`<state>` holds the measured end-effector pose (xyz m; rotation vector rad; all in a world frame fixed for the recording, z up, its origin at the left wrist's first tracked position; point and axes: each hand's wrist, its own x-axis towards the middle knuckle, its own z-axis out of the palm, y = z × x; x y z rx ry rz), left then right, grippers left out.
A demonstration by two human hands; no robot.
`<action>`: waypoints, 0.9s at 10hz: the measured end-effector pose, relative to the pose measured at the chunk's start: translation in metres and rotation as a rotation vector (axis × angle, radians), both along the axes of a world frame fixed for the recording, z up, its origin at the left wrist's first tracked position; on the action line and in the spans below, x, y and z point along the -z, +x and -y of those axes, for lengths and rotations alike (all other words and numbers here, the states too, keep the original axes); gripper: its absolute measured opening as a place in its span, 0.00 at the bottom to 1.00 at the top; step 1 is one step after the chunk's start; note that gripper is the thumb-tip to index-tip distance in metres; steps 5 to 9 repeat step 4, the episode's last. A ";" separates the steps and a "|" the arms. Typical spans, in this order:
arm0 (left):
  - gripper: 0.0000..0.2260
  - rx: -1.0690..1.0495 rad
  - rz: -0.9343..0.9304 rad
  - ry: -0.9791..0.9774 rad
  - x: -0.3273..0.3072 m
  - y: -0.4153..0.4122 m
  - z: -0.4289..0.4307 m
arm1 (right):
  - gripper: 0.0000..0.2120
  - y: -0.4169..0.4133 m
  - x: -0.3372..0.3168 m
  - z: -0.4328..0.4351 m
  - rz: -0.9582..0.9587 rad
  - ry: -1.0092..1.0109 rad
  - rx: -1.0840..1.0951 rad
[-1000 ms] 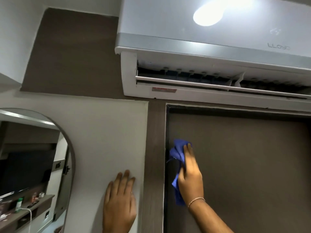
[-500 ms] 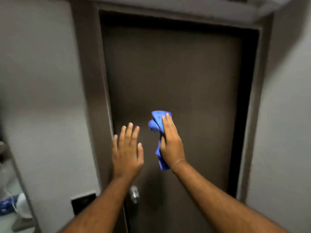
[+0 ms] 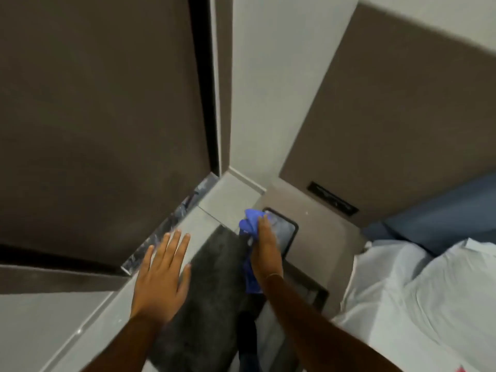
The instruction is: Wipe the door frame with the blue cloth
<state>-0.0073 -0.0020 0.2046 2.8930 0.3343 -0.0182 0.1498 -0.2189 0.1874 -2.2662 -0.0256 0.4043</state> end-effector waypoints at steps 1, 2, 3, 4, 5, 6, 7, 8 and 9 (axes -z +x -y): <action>0.31 0.019 -0.110 -0.020 0.043 -0.007 0.022 | 0.27 0.020 0.033 0.033 -0.086 -0.104 0.021; 0.32 0.008 -0.181 -0.057 0.082 -0.005 0.042 | 0.32 0.069 0.073 0.053 -0.124 -0.128 0.045; 0.34 -0.002 -0.206 -0.067 0.092 0.003 0.052 | 0.36 0.085 0.094 0.057 -0.180 -0.189 -0.027; 0.35 -0.028 -0.183 -0.045 0.100 0.017 0.059 | 0.37 0.087 0.115 0.052 -0.197 -0.313 -0.190; 0.35 -0.028 -0.183 -0.045 0.100 0.017 0.059 | 0.37 0.087 0.115 0.052 -0.197 -0.313 -0.190; 0.35 -0.028 -0.183 -0.045 0.100 0.017 0.059 | 0.37 0.087 0.115 0.052 -0.197 -0.313 -0.190; 0.35 -0.028 -0.183 -0.045 0.100 0.017 0.059 | 0.37 0.087 0.115 0.052 -0.197 -0.313 -0.190; 0.35 -0.028 -0.183 -0.045 0.100 0.017 0.059 | 0.37 0.087 0.115 0.052 -0.197 -0.313 -0.190; 0.35 -0.028 -0.183 -0.045 0.100 0.017 0.059 | 0.37 0.087 0.115 0.052 -0.197 -0.313 -0.190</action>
